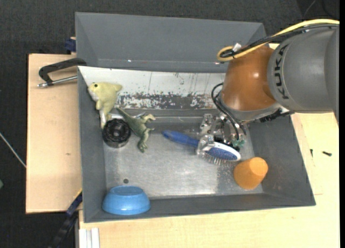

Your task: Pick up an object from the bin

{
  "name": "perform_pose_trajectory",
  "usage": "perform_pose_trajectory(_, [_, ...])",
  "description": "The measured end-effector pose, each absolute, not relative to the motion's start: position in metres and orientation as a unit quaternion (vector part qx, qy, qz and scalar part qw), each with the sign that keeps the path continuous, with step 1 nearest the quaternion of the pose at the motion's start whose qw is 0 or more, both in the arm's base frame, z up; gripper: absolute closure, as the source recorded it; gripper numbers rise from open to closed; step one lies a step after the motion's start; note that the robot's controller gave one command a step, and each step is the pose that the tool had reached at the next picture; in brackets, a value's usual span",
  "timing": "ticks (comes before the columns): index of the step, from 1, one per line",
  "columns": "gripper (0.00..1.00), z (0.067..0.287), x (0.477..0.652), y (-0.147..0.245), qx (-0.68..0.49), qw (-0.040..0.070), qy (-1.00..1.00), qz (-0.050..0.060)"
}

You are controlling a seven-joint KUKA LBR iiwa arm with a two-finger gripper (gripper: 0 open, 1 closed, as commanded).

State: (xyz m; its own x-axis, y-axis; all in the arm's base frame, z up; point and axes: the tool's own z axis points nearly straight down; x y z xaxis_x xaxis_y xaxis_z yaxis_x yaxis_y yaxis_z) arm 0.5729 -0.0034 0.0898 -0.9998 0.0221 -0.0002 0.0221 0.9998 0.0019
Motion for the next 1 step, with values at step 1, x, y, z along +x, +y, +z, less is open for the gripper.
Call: perform_pose_trajectory(1, [1.00,0.2299,0.5703,-0.0041,0.014,0.007,1.000,0.001])
